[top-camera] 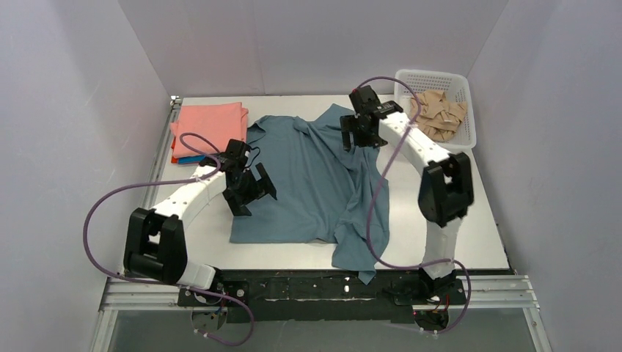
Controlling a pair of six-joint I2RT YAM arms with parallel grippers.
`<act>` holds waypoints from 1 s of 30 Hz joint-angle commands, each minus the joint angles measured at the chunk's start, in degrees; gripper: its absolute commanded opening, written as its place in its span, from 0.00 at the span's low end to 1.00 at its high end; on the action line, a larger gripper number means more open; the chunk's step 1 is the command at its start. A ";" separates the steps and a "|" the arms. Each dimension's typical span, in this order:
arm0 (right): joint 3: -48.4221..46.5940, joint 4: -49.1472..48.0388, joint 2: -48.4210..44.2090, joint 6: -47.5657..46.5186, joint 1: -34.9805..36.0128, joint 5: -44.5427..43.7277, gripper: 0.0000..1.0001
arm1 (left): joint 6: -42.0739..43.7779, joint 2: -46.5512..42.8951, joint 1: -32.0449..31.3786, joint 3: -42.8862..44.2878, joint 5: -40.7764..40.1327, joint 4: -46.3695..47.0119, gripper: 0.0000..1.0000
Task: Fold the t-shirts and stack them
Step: Flatten out the tshirt
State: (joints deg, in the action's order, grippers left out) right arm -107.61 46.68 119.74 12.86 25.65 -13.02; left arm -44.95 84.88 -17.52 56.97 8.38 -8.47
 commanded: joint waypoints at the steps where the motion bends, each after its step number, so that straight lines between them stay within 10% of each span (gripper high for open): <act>1: 24.29 -7.05 -19.68 9.37 2.62 2.53 0.92 | 1.26 -4.41 -1.51 -4.99 4.79 -6.89 1.00; 9: 52.86 -20.89 -33.27 17.54 2.61 13.30 0.93 | 2.17 1.94 -3.59 -9.45 9.32 0.39 1.00; 30: 43.82 -16.58 -20.15 14.98 -8.23 1.88 0.94 | 4.32 3.67 7.04 -12.81 -0.47 -4.11 1.00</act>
State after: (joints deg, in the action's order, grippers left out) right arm -60.58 28.36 97.97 31.42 20.03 -4.29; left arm -44.36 88.36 -13.61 46.85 17.52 -4.21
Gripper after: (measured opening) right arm 0.931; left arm 0.994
